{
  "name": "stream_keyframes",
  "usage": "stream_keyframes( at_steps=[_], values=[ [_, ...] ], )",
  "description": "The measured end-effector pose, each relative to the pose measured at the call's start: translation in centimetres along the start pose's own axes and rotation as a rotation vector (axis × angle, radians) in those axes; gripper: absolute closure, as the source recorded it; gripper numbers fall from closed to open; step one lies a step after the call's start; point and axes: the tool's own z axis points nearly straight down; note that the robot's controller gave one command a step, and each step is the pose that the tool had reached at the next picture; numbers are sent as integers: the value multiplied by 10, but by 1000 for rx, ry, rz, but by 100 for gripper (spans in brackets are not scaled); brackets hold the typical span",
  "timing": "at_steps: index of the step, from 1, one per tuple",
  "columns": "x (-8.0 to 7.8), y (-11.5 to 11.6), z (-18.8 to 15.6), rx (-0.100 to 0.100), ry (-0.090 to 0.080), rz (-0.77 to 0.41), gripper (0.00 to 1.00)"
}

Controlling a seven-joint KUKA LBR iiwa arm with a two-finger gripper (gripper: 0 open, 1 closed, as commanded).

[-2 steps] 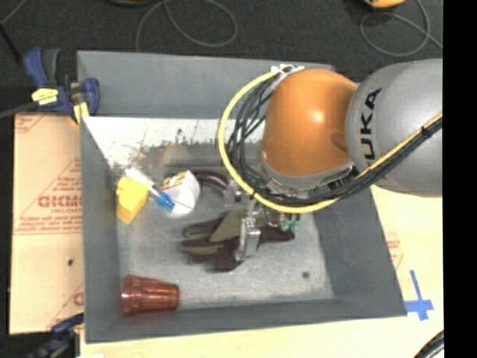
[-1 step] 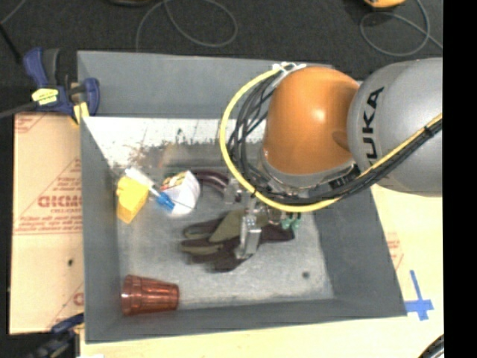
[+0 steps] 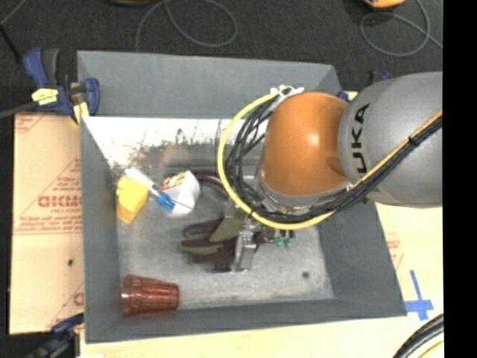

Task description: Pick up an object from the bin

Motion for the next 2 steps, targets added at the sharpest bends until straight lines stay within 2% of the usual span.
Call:
stream_keyframes(
  at_steps=[1, 2],
  values=[
    [-19, 11, 54, -1, 0, 58, 0],
    [0, -6, 114, -1, -2, 121, 100]
  ],
)
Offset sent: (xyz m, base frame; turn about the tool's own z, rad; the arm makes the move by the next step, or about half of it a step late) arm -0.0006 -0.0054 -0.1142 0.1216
